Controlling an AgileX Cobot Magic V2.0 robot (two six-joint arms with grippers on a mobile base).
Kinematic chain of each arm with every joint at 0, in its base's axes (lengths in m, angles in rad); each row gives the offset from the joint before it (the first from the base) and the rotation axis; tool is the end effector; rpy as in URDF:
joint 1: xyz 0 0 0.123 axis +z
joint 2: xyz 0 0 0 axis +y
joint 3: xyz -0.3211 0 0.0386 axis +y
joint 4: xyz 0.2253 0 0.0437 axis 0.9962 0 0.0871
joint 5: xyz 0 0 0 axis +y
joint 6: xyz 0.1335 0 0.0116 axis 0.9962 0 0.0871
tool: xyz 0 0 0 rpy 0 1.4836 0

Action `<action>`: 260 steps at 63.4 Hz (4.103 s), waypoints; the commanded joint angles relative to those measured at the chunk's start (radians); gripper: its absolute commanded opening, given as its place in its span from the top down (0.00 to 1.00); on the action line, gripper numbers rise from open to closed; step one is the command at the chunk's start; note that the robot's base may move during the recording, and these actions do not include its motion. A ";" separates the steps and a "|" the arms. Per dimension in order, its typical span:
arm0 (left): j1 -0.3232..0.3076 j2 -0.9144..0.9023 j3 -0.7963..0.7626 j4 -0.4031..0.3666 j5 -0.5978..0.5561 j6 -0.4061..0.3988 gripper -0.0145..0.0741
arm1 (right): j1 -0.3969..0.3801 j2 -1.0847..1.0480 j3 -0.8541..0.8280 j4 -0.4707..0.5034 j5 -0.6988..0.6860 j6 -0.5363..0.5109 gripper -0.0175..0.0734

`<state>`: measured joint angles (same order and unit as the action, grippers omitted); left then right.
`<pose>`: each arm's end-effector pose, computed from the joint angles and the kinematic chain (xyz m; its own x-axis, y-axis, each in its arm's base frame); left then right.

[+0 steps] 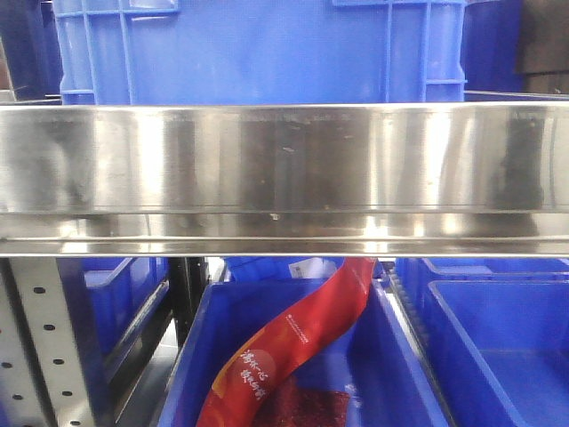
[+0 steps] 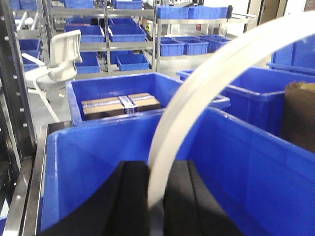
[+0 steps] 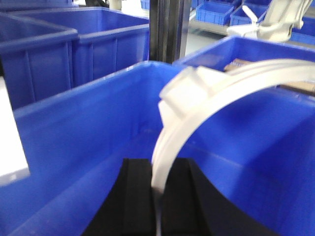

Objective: Grab PVC pipe and place in blue bin

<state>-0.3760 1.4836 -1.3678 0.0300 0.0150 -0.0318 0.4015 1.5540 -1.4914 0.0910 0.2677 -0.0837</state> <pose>0.3472 -0.1370 0.4577 -0.0412 0.0143 -0.9990 0.3667 0.9303 -0.0018 0.3585 0.1557 0.4420 -0.2223 -0.0900 -0.9708 -0.4113 0.9115 0.0097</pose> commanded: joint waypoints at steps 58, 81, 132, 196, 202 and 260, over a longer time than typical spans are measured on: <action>-0.007 -0.084 -0.011 -0.006 0.035 -0.002 0.96 | 0.002 -0.082 -0.015 -0.006 0.114 -0.005 0.99; -0.009 -0.310 0.017 -0.081 0.211 -0.002 0.96 | 0.005 -0.272 0.013 0.027 0.170 -0.005 0.99; 0.196 -0.900 0.859 -0.090 -0.048 -0.002 0.96 | 0.004 -0.801 0.852 0.029 -0.232 0.069 0.99; 0.202 -0.906 0.859 -0.090 -0.043 -0.002 0.96 | -0.082 -0.988 0.953 0.022 -0.239 0.069 0.99; 0.202 -0.906 0.859 -0.090 -0.043 -0.002 0.96 | -0.191 -1.064 1.047 0.019 -0.275 0.069 0.99; 0.202 -0.906 0.859 -0.090 -0.042 -0.002 0.96 | -0.507 -1.554 1.491 -0.006 -0.251 0.069 0.99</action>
<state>-0.1765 0.5833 -0.5059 -0.0548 -0.0096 -0.0299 -0.1202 0.0039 -0.0032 0.0952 0.0241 -0.0145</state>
